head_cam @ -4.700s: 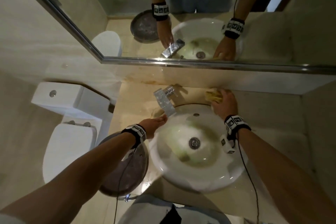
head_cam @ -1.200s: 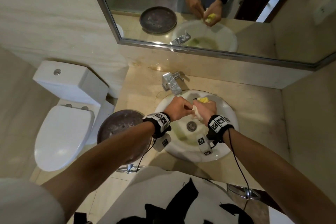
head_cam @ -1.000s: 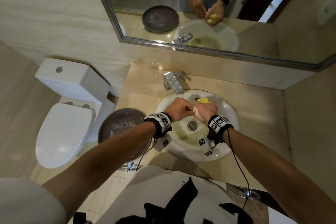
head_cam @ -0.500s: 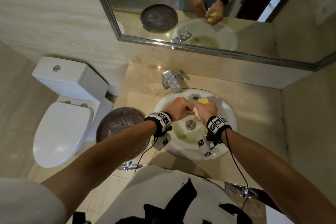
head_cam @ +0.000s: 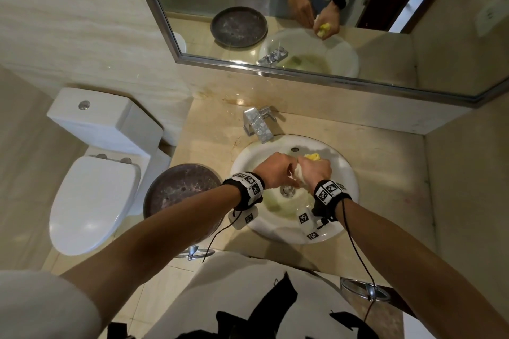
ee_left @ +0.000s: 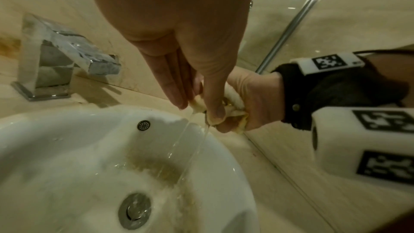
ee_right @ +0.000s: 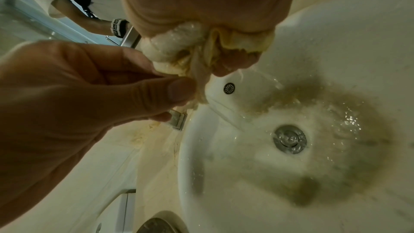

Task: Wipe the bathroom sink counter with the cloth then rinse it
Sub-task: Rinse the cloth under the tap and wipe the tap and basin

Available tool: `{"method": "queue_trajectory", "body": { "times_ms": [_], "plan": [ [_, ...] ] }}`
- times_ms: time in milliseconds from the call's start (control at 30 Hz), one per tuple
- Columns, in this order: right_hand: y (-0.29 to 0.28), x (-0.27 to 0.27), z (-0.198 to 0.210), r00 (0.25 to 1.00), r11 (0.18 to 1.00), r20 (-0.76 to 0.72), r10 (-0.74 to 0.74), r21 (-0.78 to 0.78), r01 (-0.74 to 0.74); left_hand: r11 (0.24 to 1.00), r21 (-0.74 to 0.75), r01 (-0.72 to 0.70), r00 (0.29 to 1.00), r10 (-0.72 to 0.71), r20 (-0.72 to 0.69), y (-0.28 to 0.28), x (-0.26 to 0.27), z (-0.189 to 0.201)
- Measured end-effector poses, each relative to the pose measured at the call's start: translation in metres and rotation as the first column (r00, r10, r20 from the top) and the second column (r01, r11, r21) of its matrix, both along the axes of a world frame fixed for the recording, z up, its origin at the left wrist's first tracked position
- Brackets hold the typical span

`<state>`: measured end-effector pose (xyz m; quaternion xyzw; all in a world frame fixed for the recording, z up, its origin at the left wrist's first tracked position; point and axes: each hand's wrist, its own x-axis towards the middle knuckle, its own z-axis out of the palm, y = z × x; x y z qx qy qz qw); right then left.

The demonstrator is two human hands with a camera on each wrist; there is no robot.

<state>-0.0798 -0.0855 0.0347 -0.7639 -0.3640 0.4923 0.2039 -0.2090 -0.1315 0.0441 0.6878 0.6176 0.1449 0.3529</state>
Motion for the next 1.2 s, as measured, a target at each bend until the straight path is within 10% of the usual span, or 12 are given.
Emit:
{"method": "queue_trajectory", "body": {
  "times_ms": [500, 933, 1200],
  "plan": [
    [-0.001, 0.007, -0.018, 0.996, 0.999, -0.083, -0.032, -0.031, 0.029, 0.997, 0.068, 0.022, 0.987, -0.011, -0.161, -0.003, 0.011, -0.007],
    [-0.013, 0.007, -0.029, 0.807, 0.919, -0.571, 0.152, -0.218, -0.327, 1.000, 0.015, 0.022, 0.965, -0.017, -0.261, -0.011, -0.024, -0.031],
    [-0.009, 0.006, -0.052, 0.799, 0.919, -0.536, 0.273, -0.102, -0.382, 0.997, 0.069, 0.023, 0.965, -0.005, -0.261, 0.009, -0.032, -0.032]
  ]
}}
